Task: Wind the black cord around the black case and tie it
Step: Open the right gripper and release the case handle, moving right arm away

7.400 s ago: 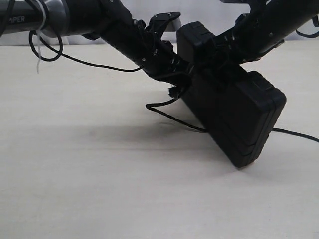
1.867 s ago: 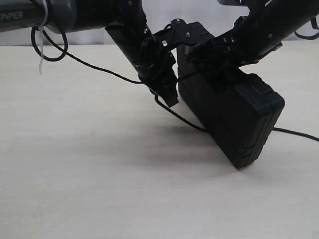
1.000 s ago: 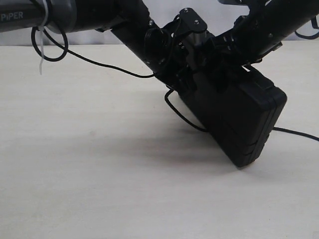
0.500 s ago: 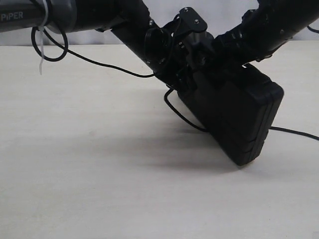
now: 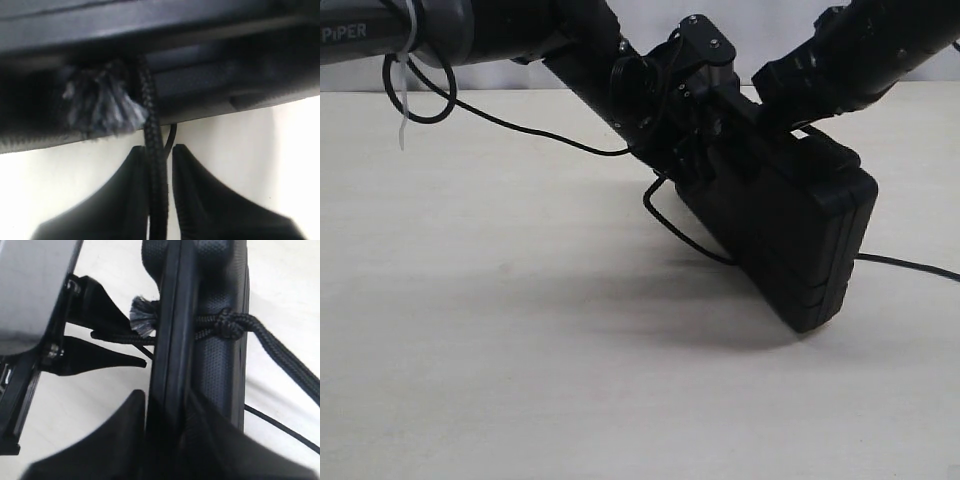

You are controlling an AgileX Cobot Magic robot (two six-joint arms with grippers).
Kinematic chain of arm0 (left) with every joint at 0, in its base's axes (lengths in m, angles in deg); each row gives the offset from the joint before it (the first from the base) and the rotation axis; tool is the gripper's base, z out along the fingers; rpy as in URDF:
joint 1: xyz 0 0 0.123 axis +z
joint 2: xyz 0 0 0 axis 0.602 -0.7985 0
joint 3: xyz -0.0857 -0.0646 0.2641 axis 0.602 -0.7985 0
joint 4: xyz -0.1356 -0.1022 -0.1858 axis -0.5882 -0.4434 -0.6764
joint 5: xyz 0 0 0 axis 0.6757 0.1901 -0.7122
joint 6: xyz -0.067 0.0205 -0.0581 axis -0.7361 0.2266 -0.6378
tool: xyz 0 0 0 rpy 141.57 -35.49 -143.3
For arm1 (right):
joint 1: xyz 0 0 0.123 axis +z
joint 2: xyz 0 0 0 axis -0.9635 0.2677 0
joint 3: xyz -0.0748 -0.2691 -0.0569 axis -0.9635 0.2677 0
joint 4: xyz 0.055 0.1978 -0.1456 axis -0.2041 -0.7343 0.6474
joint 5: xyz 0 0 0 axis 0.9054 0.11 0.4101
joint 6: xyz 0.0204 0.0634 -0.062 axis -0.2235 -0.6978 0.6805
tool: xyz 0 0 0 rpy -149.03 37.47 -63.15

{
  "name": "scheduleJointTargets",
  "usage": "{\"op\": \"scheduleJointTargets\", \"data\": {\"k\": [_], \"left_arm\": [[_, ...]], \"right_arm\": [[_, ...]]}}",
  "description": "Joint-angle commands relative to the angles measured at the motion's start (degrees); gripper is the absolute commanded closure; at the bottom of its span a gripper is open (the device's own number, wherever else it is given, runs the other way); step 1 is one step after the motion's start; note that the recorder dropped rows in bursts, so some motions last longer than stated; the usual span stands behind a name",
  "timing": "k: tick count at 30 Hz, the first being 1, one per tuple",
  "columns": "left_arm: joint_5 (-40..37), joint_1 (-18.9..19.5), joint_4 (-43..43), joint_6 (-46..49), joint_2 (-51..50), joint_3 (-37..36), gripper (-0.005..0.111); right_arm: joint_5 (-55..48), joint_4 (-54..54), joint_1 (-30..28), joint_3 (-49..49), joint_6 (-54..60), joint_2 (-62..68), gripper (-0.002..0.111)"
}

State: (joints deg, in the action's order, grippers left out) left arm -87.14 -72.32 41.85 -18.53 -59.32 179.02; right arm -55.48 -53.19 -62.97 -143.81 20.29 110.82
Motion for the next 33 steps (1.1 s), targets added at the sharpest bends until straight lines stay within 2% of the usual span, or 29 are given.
{"op": "scheduleJointTargets", "data": {"k": [1, 10, 18, 28, 30, 33], "left_arm": [[0.6, 0.0, -0.4, -0.3, 0.4, 0.1, 0.091], [1.5, 0.0, -0.8, -0.4, 0.4, 0.1, 0.091], [2.5, 0.0, -1.9, -0.5, 0.4, 0.1, 0.091], [2.5, 0.0, -2.6, -0.5, 0.4, 0.1, 0.091], [2.5, 0.0, -2.6, -0.5, 0.4, 0.1, 0.091], [2.5, 0.0, -2.3, -0.5, 0.4, 0.1, 0.091]], "right_arm": [[-0.3, 0.3, 0.0, 0.2, 0.7, -0.6, 0.102], [2.4, -0.1, 0.0, 4.6, 0.7, -0.4, 0.104], [1.3, -5.8, 0.0, 4.6, 4.2, -0.4, 0.104], [3.4, -3.7, -0.3, 3.6, 5.0, -1.3, 0.104], [4.1, -1.5, -0.3, 3.2, 5.2, -2.3, 0.099], [5.9, 2.8, -0.3, 3.2, 5.2, -4.3, 0.083]]}}
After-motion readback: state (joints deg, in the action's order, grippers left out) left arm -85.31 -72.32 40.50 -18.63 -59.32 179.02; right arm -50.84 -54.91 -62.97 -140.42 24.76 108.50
